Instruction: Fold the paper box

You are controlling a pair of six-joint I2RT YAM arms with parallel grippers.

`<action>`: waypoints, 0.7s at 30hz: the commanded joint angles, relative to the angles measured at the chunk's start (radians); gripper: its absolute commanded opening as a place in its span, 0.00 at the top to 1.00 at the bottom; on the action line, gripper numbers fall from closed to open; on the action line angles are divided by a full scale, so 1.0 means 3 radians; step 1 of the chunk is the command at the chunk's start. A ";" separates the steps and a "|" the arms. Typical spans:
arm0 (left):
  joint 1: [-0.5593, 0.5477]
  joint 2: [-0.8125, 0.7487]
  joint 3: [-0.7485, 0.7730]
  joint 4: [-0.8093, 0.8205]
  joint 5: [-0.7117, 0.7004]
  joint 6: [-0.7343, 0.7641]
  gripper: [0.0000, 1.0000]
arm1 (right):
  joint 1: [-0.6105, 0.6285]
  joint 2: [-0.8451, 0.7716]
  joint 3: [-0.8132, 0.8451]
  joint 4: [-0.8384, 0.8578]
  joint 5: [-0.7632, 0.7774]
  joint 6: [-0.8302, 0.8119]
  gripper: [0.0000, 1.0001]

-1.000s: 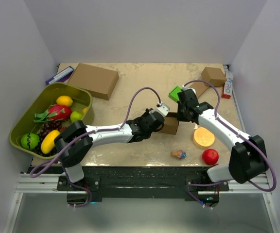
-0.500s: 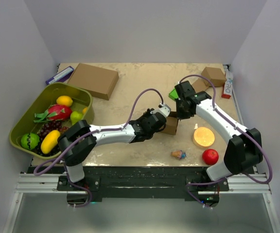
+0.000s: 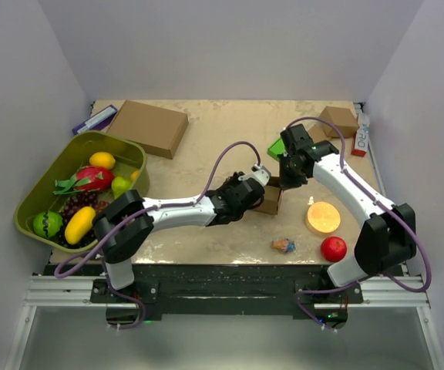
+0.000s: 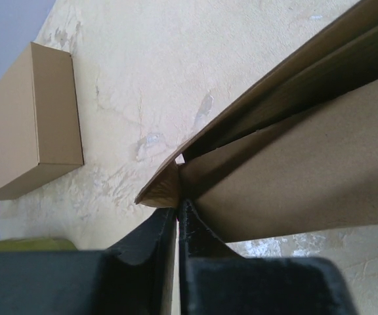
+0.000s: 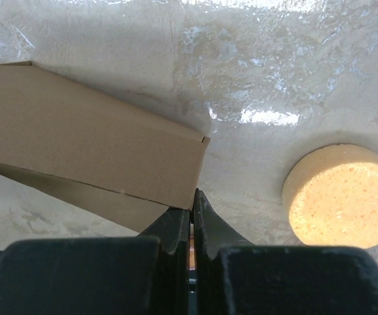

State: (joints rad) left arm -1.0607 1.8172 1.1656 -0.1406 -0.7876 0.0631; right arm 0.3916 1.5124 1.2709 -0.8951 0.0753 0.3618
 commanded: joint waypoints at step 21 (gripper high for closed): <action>0.0324 -0.1224 -0.0413 -0.0269 0.1597 -0.0998 0.28 | 0.0014 -0.0291 -0.0248 0.0514 -0.0144 -0.0204 1.00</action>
State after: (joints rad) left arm -1.0016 1.5475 1.0855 -0.3225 -0.4225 -0.1539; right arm 0.3916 1.4509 1.1843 -0.7761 0.0559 0.3084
